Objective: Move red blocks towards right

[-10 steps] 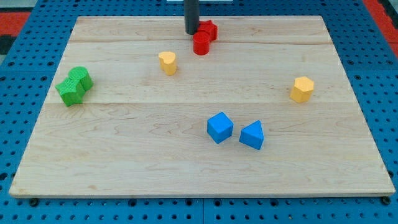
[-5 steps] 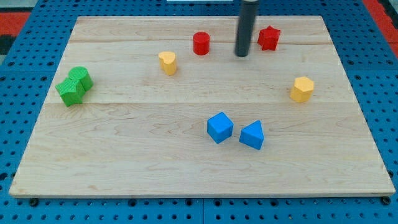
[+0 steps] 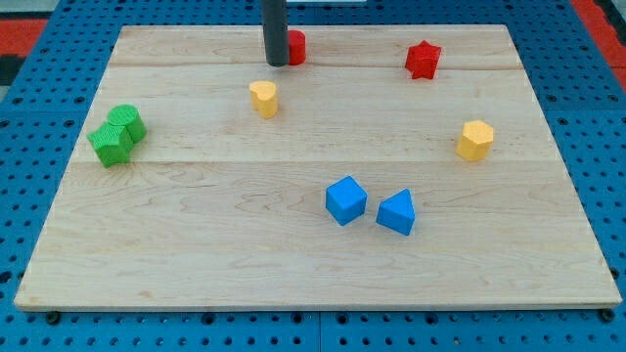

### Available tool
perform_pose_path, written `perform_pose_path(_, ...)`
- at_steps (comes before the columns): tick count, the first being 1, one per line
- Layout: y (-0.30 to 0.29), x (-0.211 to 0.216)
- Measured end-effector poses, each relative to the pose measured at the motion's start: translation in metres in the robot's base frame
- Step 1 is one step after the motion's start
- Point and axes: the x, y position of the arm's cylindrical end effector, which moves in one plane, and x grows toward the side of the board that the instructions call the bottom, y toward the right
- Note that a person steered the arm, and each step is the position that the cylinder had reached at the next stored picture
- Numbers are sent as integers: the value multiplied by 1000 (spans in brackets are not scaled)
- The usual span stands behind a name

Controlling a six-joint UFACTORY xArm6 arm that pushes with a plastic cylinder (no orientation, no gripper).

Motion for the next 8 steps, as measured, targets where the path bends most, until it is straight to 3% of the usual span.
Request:
perform_pose_path(1,-35,-5)
perform_pose_path(2,-6,-28)
perform_pose_path(5,91,-36)
perform_pose_path(7,56,-63)
perform_pose_path(8,94,-63)
